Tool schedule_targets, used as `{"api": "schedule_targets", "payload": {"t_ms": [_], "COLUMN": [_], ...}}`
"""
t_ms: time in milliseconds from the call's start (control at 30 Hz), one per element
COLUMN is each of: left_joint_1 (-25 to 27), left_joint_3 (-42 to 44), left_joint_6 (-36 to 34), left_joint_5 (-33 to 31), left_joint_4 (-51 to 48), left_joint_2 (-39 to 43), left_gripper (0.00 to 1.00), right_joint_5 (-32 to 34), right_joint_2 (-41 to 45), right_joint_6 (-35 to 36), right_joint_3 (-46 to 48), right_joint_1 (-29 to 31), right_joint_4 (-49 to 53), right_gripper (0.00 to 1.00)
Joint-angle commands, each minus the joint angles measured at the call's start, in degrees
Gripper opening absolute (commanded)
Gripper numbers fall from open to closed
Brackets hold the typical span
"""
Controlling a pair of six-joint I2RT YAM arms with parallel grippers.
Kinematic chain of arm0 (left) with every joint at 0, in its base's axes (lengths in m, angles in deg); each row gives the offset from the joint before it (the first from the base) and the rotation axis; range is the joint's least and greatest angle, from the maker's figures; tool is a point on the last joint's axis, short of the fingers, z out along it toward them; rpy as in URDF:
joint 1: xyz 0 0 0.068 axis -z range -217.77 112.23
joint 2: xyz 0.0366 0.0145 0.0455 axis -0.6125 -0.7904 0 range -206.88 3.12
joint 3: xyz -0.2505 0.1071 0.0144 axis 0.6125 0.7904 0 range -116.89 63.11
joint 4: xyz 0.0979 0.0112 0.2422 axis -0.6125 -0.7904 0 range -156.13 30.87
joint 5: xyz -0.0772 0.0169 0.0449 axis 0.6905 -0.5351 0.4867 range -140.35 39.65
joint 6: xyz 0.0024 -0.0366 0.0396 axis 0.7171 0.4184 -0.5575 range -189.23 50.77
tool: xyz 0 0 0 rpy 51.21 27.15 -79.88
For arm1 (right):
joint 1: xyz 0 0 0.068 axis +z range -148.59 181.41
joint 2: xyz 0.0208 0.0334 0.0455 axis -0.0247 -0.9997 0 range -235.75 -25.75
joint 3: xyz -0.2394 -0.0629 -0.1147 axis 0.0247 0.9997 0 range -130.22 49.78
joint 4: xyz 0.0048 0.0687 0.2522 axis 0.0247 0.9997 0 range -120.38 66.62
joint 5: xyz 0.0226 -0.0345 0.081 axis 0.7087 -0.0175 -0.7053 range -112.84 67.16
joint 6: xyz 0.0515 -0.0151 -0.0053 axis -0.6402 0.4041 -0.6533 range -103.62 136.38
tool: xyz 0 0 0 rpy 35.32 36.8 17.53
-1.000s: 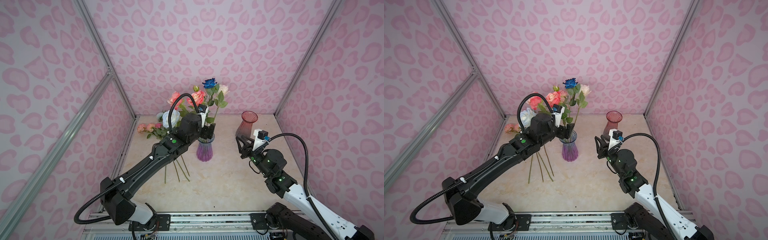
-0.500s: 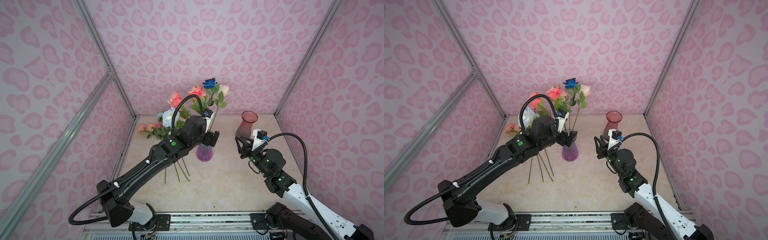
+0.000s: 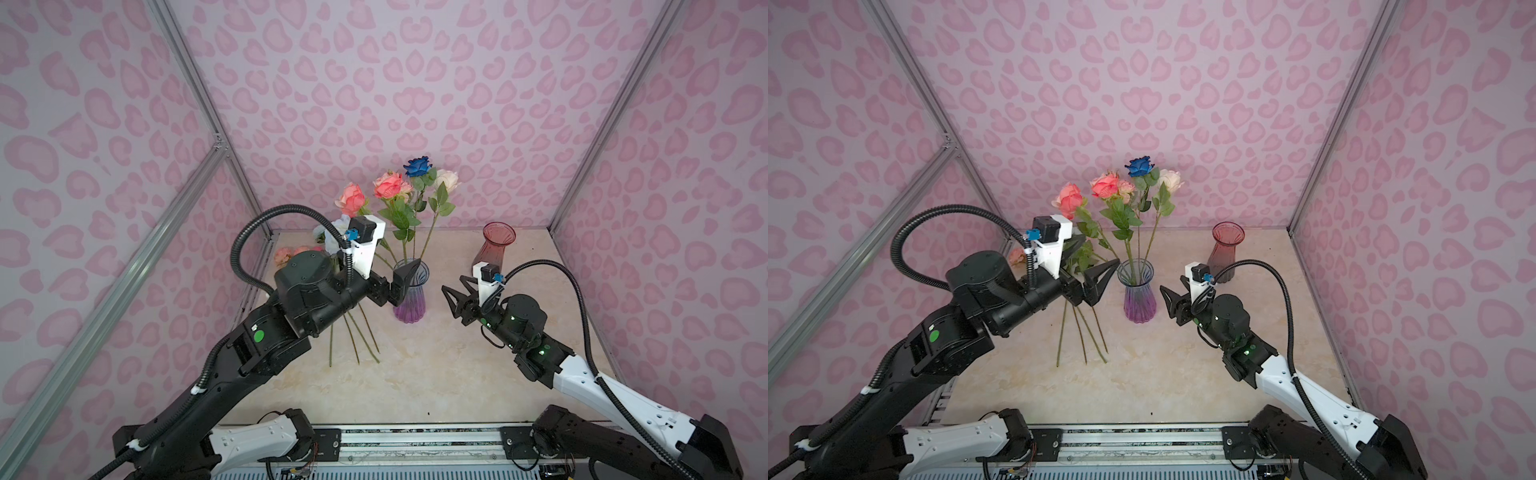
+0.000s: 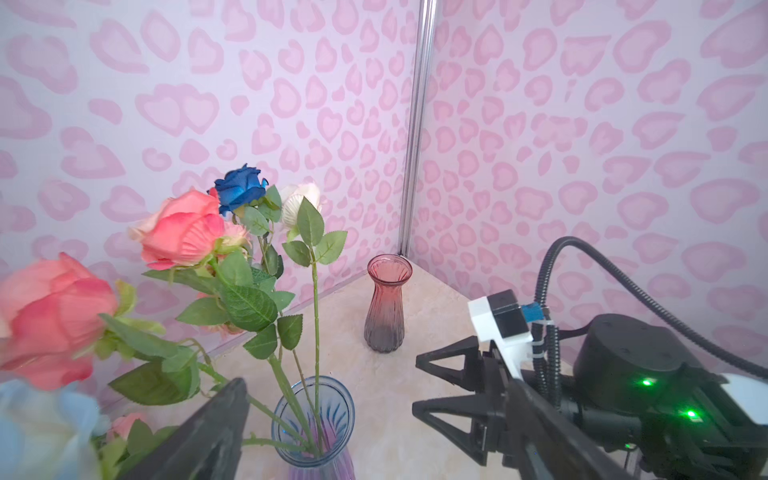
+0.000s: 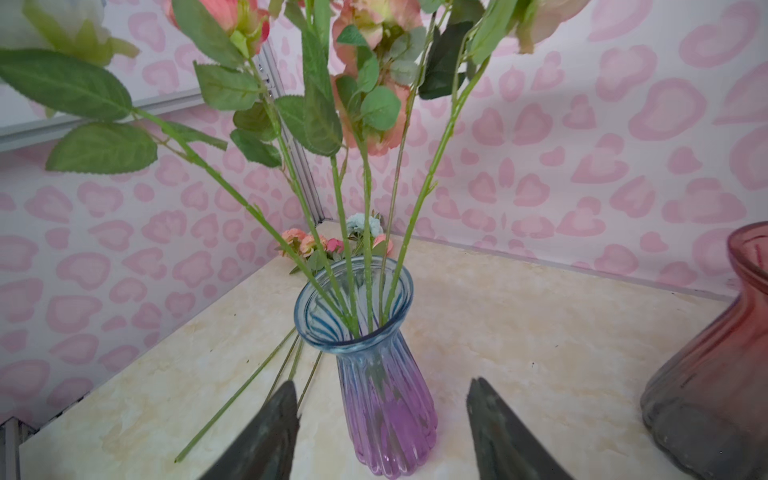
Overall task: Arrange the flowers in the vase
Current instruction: 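Draw the open left gripper back from the vase while the right gripper shifts toward it, then lower both grippers to the base of the blue-purple vase from either side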
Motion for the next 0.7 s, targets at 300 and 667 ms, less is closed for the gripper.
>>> {"api": "schedule_targets", "payload": {"t_ms": [300,667], "left_joint_1": [-0.1,-6.5], "left_joint_3": [16.0,38.3], "left_joint_6": [-0.9,17.0], "left_joint_5": [-28.4,-32.1], "left_joint_4": [6.2,3.6], "left_joint_2": [20.6,28.5], "left_gripper": [0.96,0.95], "right_joint_5": [3.1,7.9], "right_joint_2": [-4.6,-9.0], "right_joint_6": [3.7,0.3], "right_joint_3": [2.2,7.3], "right_joint_1": [5.3,7.0], "right_joint_4": [-2.9,-10.4], "right_gripper": [0.84,0.80]}}
